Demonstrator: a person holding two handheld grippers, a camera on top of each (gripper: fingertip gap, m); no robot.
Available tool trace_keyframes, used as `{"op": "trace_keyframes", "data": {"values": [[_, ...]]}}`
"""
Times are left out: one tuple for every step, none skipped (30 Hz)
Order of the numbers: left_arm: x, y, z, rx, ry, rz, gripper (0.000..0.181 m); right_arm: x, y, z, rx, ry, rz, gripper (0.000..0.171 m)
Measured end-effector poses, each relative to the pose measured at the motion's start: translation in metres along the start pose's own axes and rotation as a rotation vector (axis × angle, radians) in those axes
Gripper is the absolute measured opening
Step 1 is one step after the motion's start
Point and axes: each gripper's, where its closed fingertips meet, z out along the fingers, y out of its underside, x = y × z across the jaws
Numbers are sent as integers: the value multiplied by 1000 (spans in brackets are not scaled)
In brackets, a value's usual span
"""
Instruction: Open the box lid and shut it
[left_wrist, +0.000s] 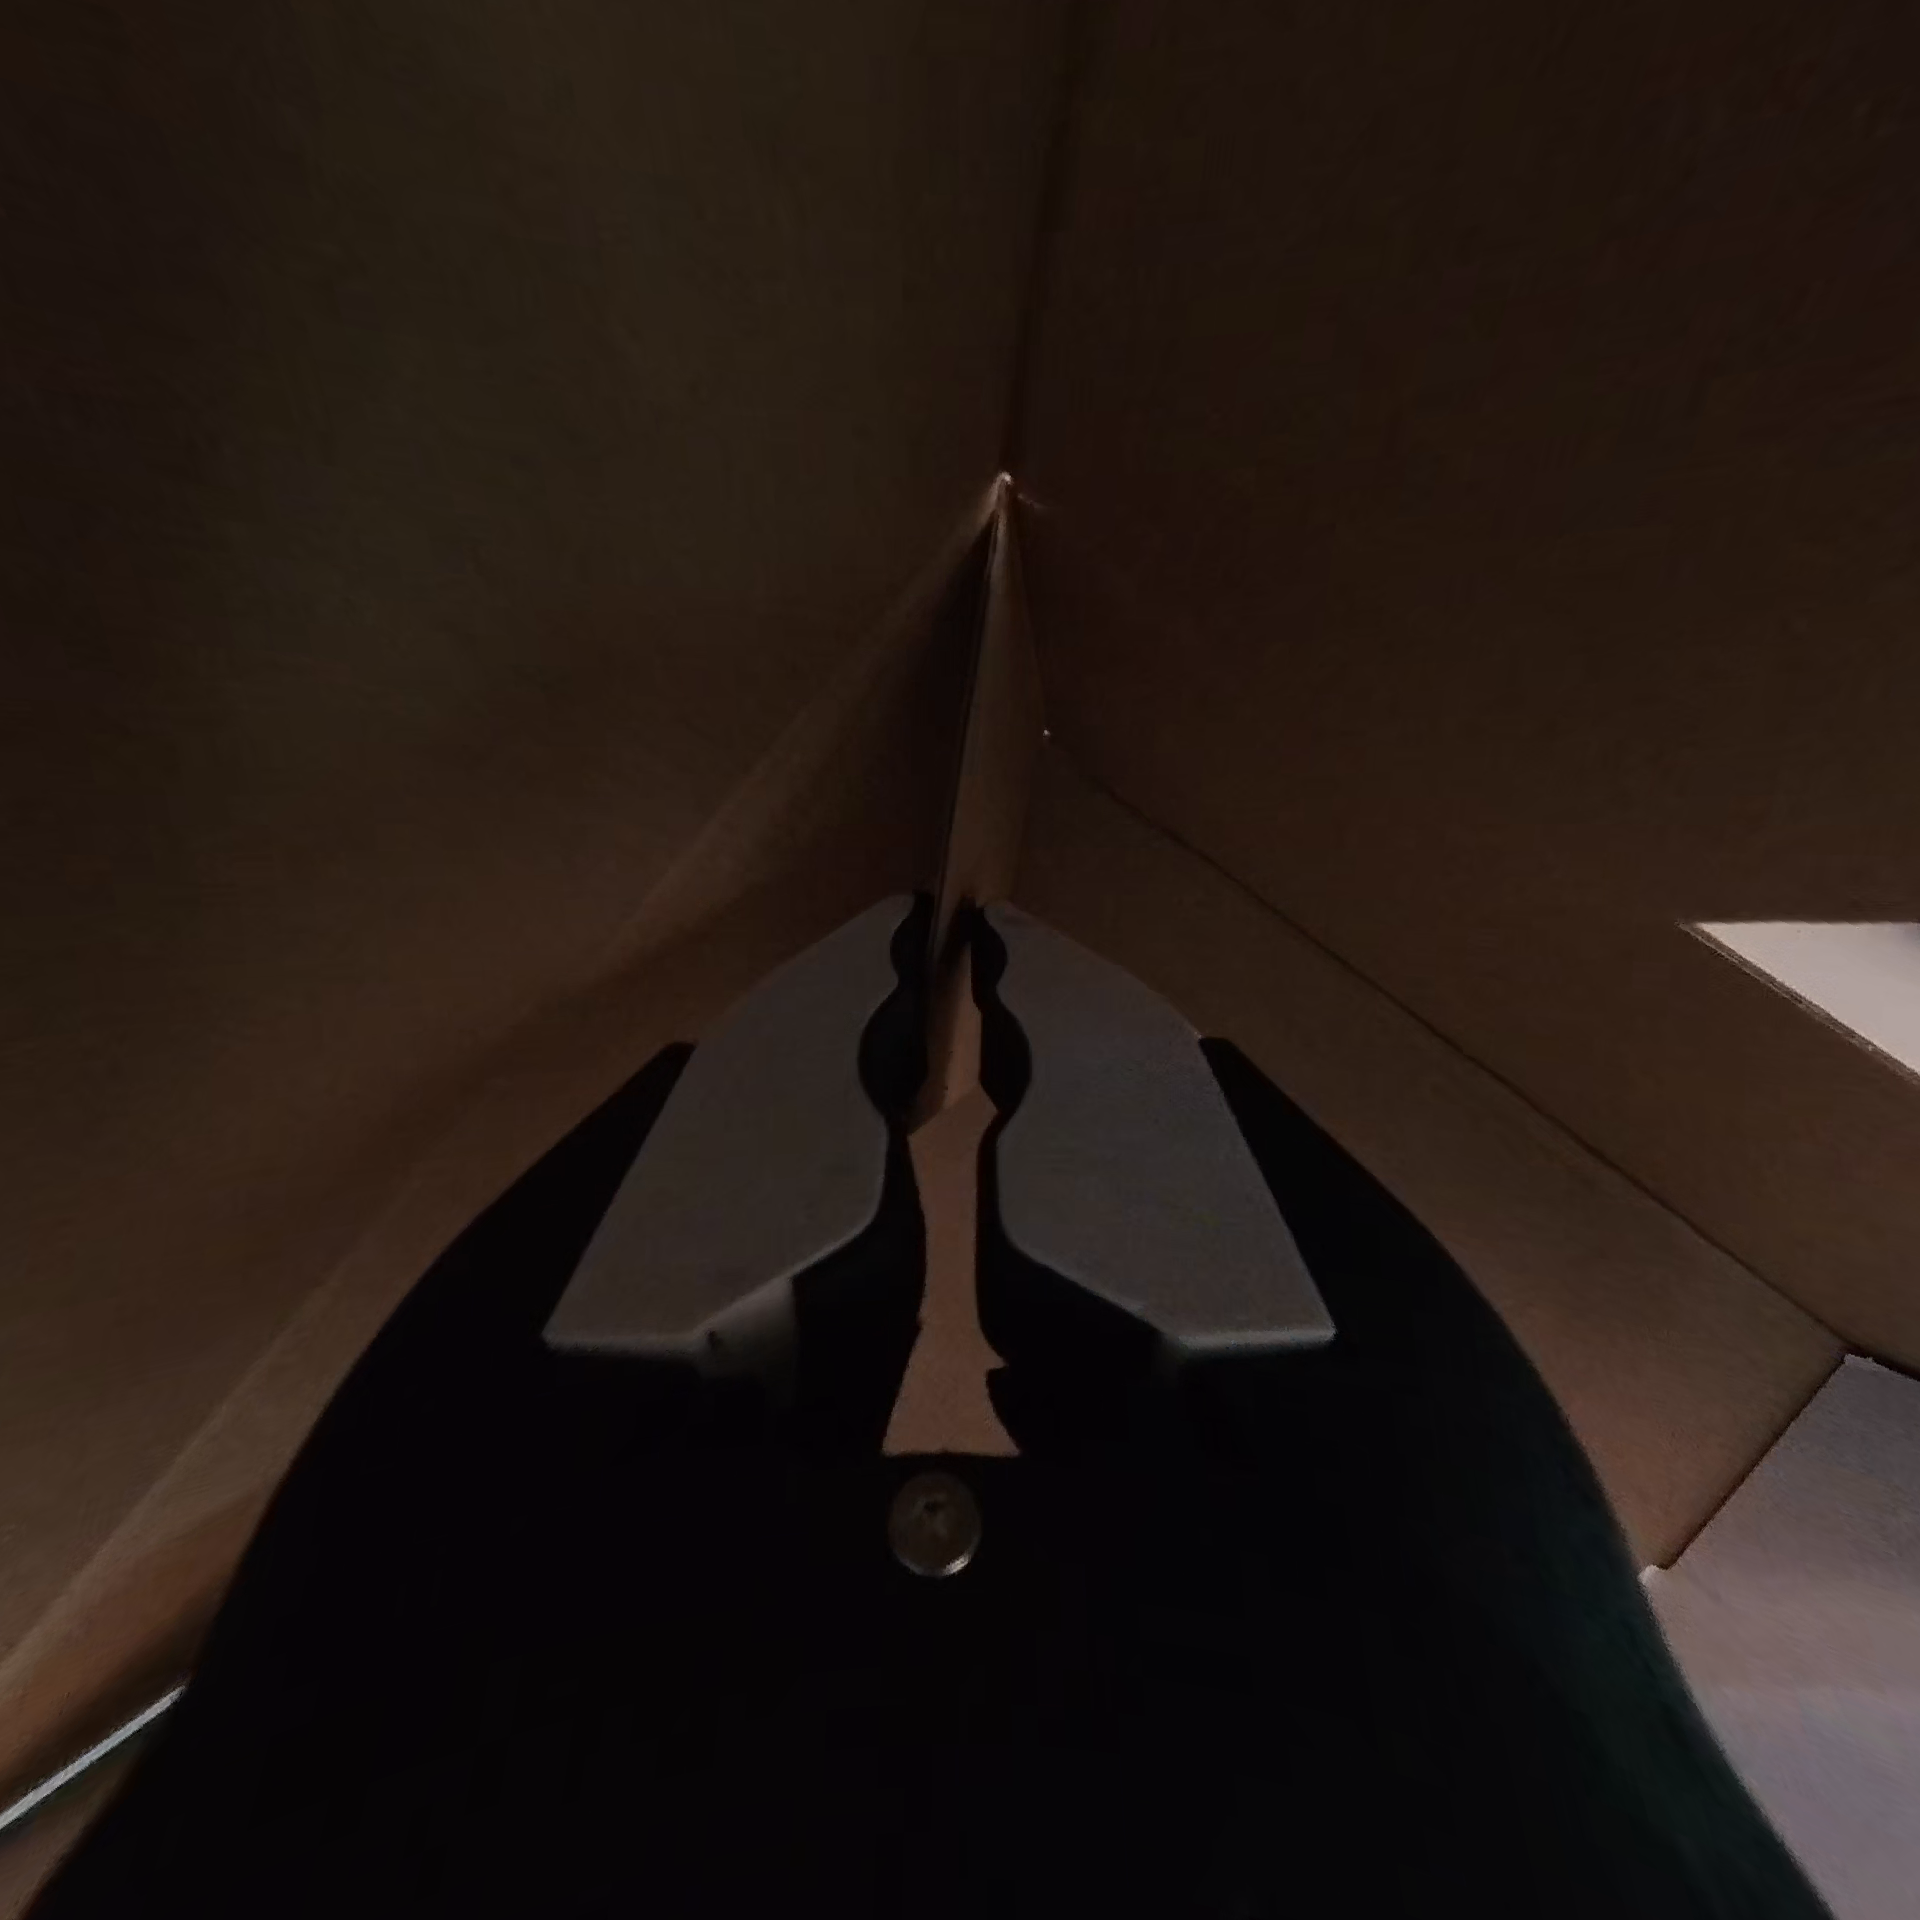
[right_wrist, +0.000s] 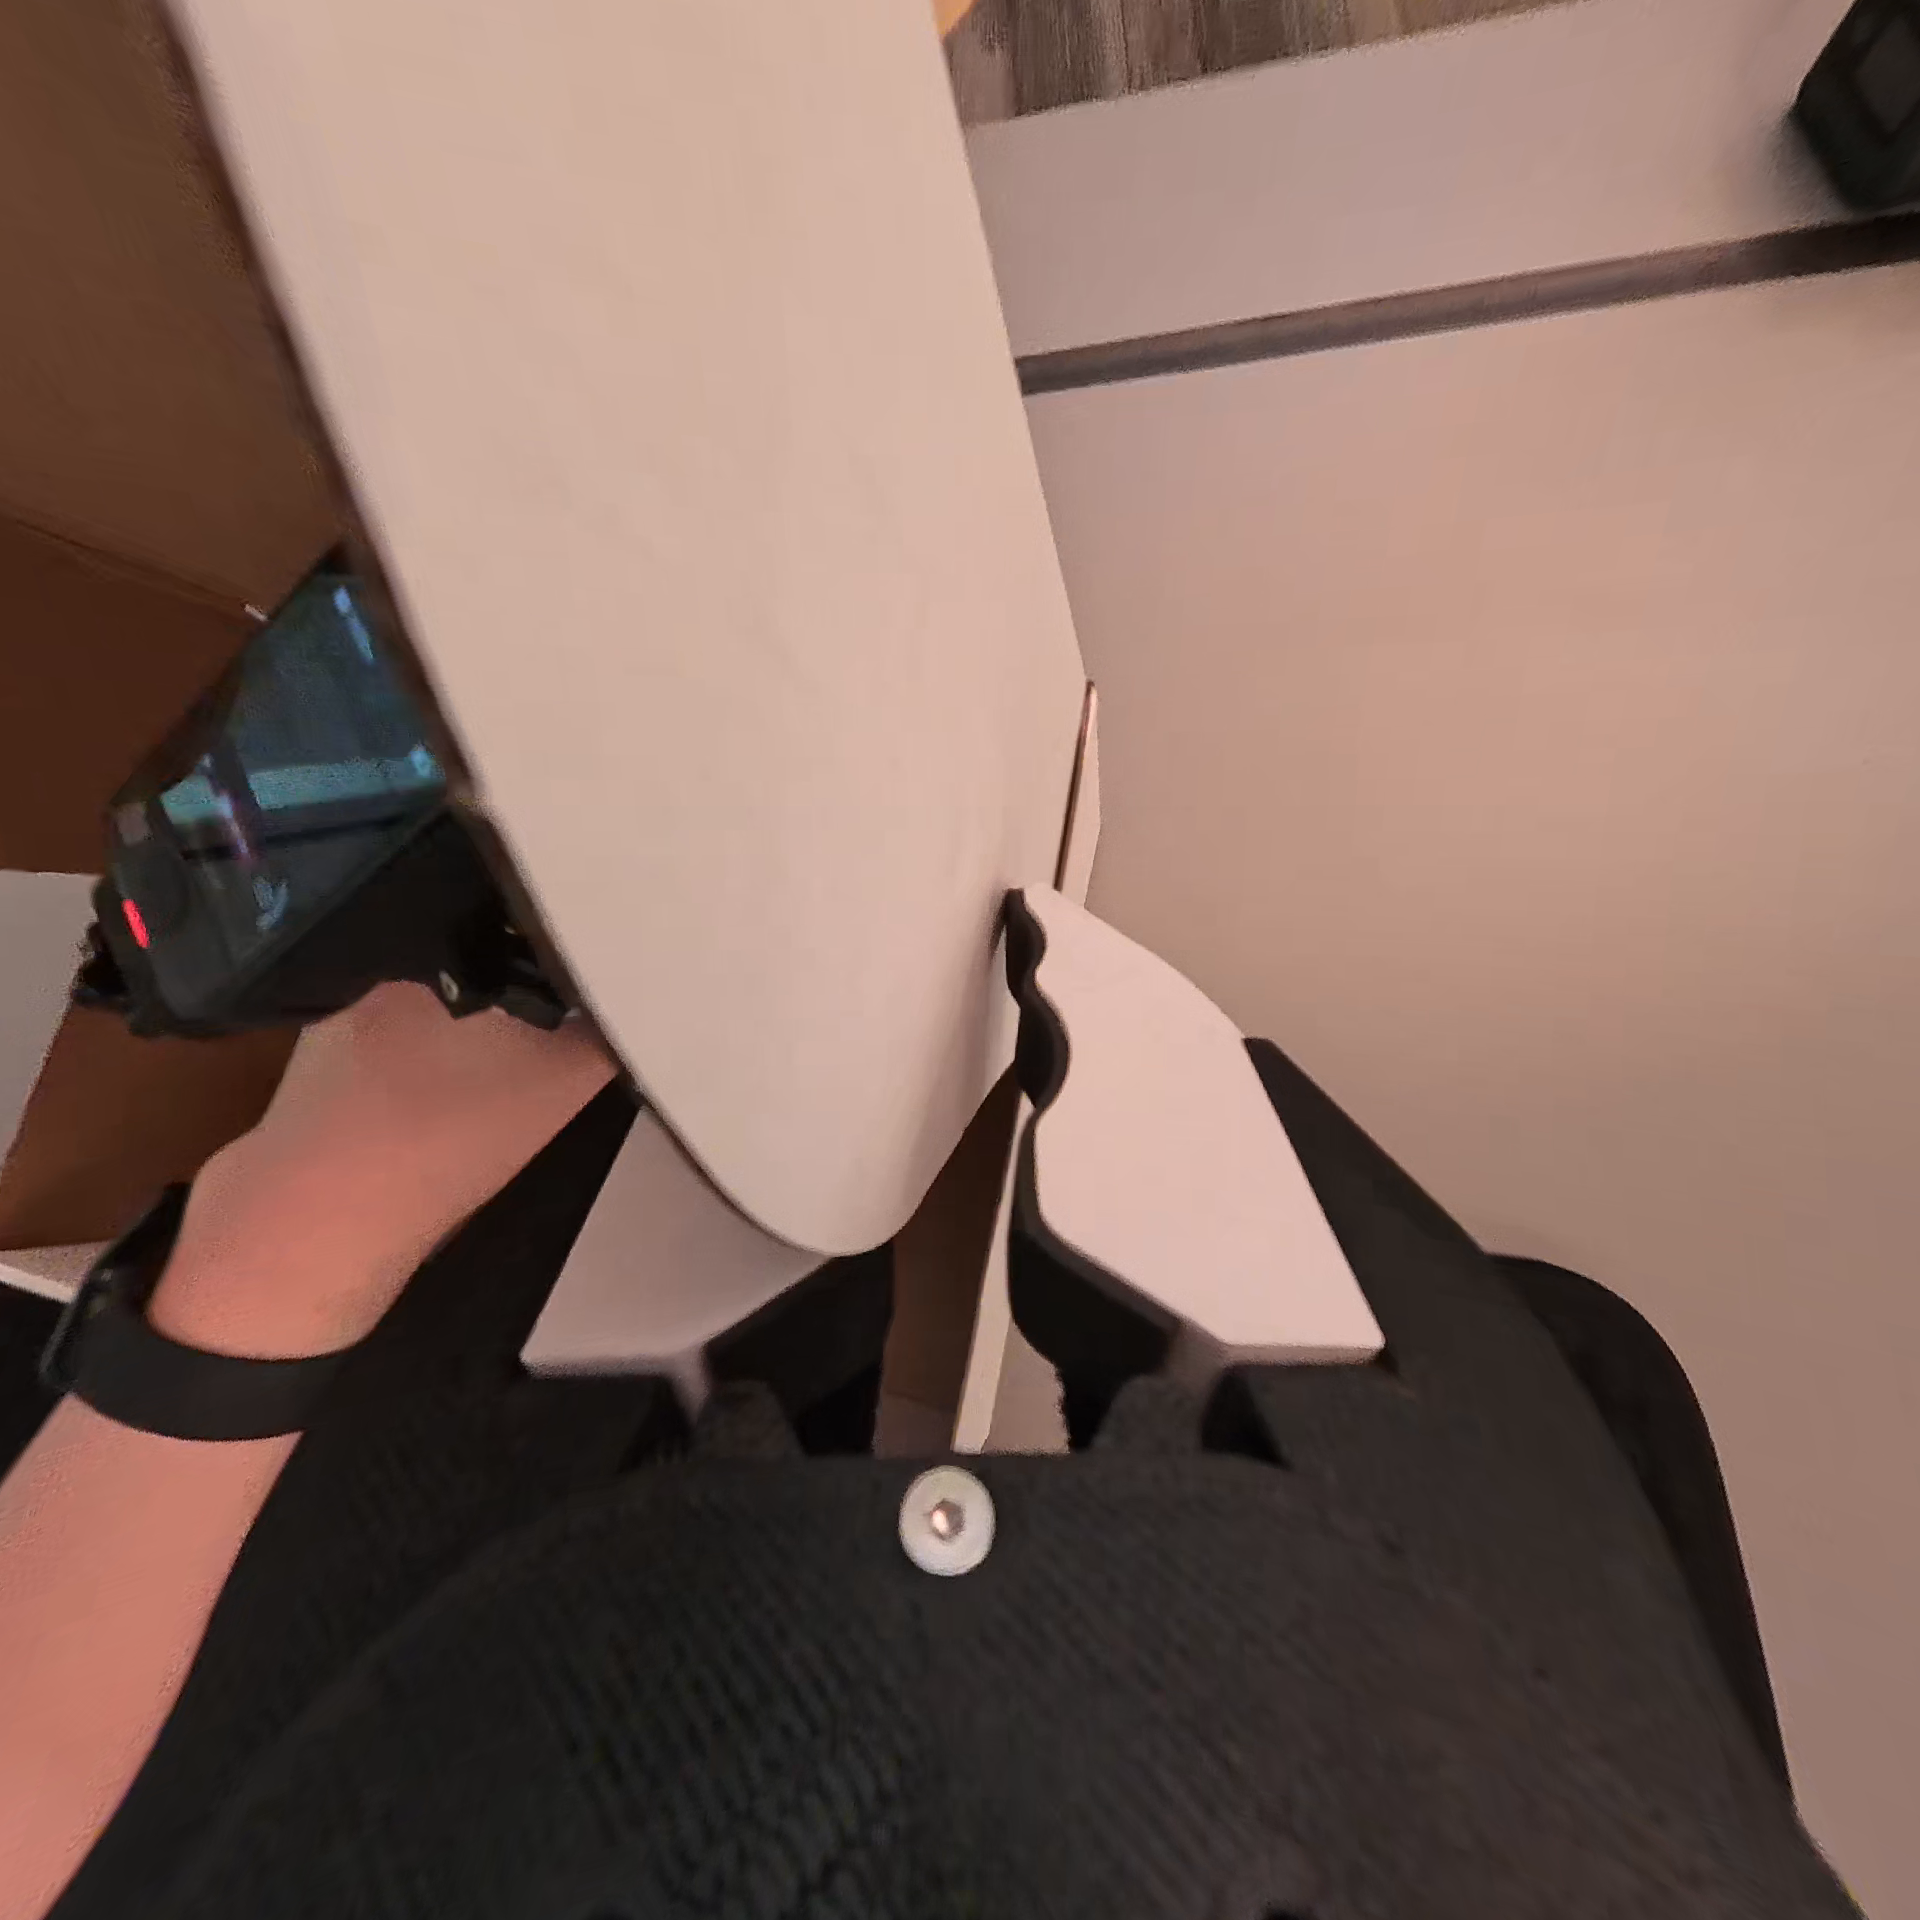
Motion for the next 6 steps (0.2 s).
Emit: {"op": "trace_keyframes", "data": {"values": [[1, 0, 0, -2, 1, 6, 4, 0, 2, 1, 23, -10, -3, 22], [1, 0, 0, -4, 0, 15, 5, -1, 3, 2, 43, -22, -1, 23], [1, 0, 0, -6, -4, 28, 5, -1, 4, 2, 56, -28, -7, 24], [0, 0, 0, -8, -9, 41, 5, -1, 4, 2, 68, -30, -15, 24], [0, 0, -1, -10, -10, 47, 5, -1, 4, 2, 79, -33, -18, 23], [-1, 0, -2, -16, -15, 51, 5, -1, 4, 3, 85, -36, -21, 24]]}}
